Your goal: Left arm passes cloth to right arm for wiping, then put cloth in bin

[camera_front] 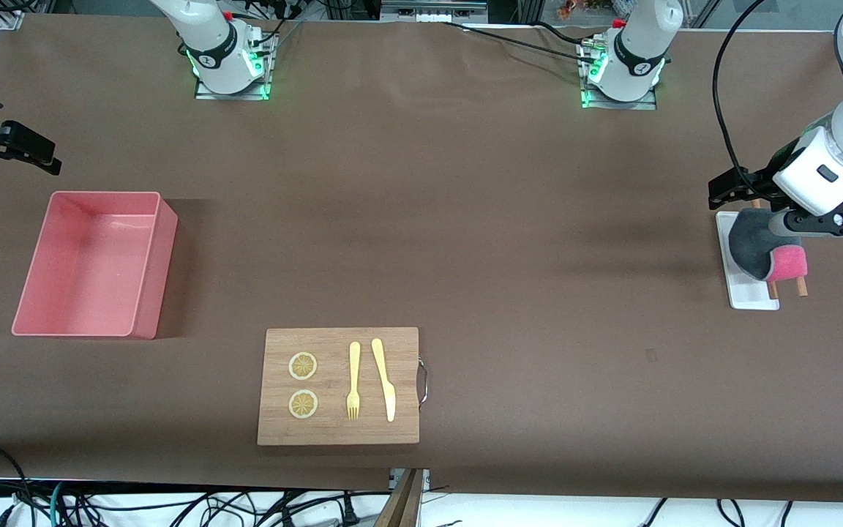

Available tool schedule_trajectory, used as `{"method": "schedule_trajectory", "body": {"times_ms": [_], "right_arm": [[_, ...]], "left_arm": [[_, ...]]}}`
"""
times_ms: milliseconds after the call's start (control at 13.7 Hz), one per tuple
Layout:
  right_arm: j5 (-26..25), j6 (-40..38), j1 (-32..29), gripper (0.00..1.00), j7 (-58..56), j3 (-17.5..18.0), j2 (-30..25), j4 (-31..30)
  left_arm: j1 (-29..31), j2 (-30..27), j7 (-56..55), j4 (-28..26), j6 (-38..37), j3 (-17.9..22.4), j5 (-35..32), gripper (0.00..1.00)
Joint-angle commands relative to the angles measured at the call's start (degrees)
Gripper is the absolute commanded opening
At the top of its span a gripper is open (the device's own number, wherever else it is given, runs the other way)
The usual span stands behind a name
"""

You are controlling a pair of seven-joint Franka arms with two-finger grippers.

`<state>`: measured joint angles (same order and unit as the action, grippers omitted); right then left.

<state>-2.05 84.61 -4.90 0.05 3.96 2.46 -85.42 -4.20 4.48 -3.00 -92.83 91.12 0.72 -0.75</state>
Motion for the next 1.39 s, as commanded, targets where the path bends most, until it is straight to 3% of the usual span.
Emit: {"method": "schedule_trajectory", "body": {"times_ms": [0, 1314], "right_arm": [[0.7, 0.1, 0.1, 1.0, -0.8, -0.2, -0.2, 0.3], [0.8, 0.1, 0.1, 1.0, -0.8, -0.2, -0.2, 0.2]], "left_arm": [[-0.3, 1.0, 0.1, 1.7, -1.1, 0.3, 0.7, 1.0], [0.4, 4.5, -0.1, 1.8, -1.4, 0.6, -0.2, 1.0]]}}
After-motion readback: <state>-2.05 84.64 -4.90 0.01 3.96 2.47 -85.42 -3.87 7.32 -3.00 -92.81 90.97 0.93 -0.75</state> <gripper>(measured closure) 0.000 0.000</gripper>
